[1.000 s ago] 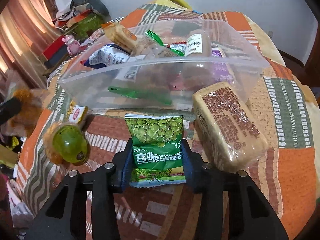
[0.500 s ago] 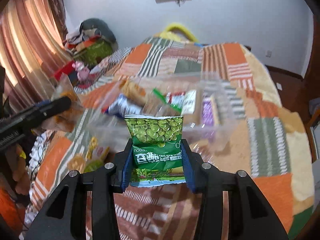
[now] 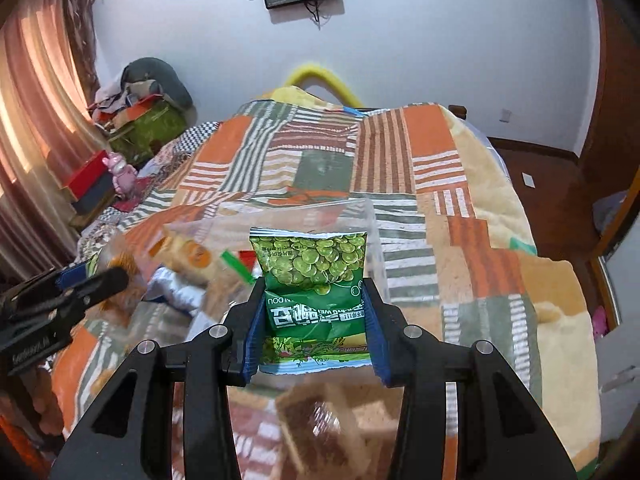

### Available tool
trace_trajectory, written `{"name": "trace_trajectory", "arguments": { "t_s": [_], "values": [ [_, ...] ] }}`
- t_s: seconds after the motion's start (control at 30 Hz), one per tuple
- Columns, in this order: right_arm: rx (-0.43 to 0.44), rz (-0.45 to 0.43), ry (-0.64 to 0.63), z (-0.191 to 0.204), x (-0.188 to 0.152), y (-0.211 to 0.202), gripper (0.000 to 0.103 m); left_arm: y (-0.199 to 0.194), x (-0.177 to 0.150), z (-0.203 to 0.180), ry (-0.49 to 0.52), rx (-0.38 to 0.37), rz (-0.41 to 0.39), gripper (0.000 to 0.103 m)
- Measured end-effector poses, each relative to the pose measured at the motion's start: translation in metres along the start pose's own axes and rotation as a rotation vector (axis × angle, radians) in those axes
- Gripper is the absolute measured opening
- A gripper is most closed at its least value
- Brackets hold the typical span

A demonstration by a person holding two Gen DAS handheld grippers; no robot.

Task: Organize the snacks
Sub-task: 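Lower the orange bag and pea bag into the clear box and open both grippers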

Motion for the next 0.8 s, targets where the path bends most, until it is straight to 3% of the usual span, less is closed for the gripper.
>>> {"name": "trace_trajectory", "arguments": {
  "t_s": [0.23, 0.37, 0.53, 0.8],
  "values": [
    [0.002, 0.050, -0.011, 0.004, -0.002, 0.025, 0.041, 0.014, -0.001, -0.003, 0.046, 0.004, 0.025, 0.047],
    [0.000, 0.069, -0.010, 0.003, -0.006, 0.028, 0.042, 0.022, -0.005, -0.006, 0.034, -0.023, 0.064, 0.067],
    [0.009, 0.065, -0.012, -0.001, -0.010, 0.017, 0.051, 0.023, -0.008, -0.003, -0.002, -0.032, 0.076, 0.067],
    [0.016, 0.038, -0.021, -0.011, -0.019, -0.011, 0.054, -0.006, -0.011, -0.002, 0.028, 0.000, 0.058, 0.069]
  ]
}}
Point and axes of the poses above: each gripper's, at about its wrist camera, not at the fingertips, and y roughly the way its jaws point, z to its left, x to its top, the point moved 4 cm from there along y, roughly the way its jaws point, and after that the axes turned 12 degrees about -x, right-handed, at the moved point
